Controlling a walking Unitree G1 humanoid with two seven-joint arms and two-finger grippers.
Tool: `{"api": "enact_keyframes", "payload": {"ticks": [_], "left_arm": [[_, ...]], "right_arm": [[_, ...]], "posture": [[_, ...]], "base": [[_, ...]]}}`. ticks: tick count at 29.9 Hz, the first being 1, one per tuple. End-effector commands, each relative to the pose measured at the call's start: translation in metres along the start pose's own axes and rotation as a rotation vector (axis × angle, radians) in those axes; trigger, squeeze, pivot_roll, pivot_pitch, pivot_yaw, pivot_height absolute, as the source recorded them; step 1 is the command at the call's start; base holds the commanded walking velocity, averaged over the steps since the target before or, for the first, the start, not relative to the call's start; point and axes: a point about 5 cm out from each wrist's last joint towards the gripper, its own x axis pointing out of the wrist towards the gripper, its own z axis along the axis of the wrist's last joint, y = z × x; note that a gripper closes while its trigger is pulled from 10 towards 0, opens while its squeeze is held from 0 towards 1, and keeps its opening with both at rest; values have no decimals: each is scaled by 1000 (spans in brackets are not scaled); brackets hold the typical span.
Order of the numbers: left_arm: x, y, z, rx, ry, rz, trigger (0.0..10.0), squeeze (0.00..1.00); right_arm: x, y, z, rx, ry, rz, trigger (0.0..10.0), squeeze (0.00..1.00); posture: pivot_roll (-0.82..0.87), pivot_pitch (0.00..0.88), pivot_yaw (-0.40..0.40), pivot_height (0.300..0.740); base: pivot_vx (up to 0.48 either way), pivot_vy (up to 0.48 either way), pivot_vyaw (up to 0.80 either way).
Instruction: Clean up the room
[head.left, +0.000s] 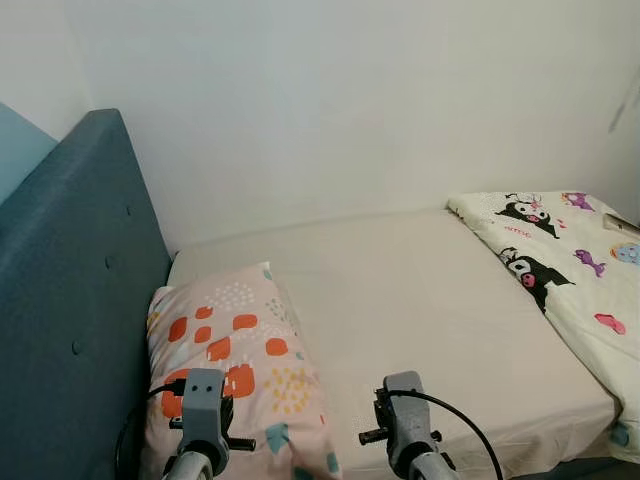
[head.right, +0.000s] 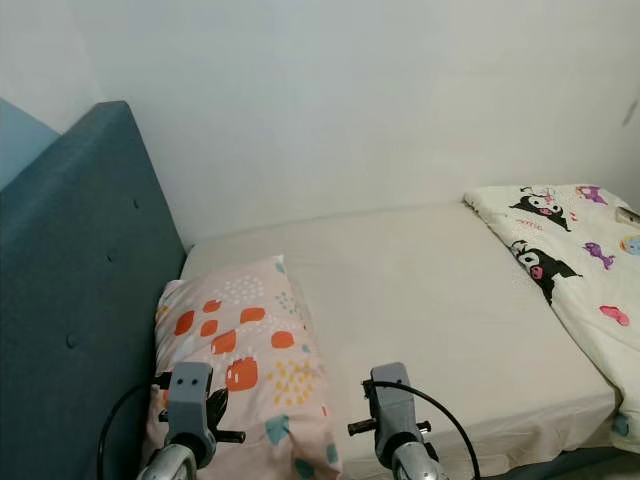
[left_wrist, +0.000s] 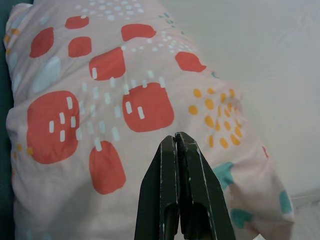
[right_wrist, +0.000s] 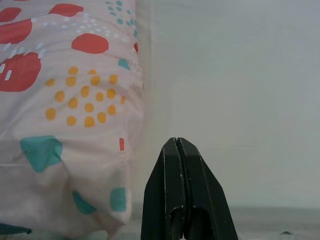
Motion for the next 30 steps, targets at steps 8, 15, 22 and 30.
{"api": "enact_keyframes", "payload": {"ticks": [8,15,22,30], "left_arm": [[-1,4,-4,6,21,17,10000,0],[-1,5,-4,8,23,21,10000,0],[-1,6,-4,9,23,23,10000,0],[-1,6,-4,3,17,25,10000,0]], "right_arm": [[-1,2,0,35,-10,8,10000,0],[0,3,1,18,-16,14,10000,0],[1,9,3,-38,-19,52,10000,0],[0,9,3,7,-40,58,10000,0]], "posture": [[6,35,-17,740],[10,36,-17,740],[10,36,-17,740],[7,41,-14,740]], "base": [[0,0,-406],[0,0,-93],[0,0,686],[0,0,500]]}}
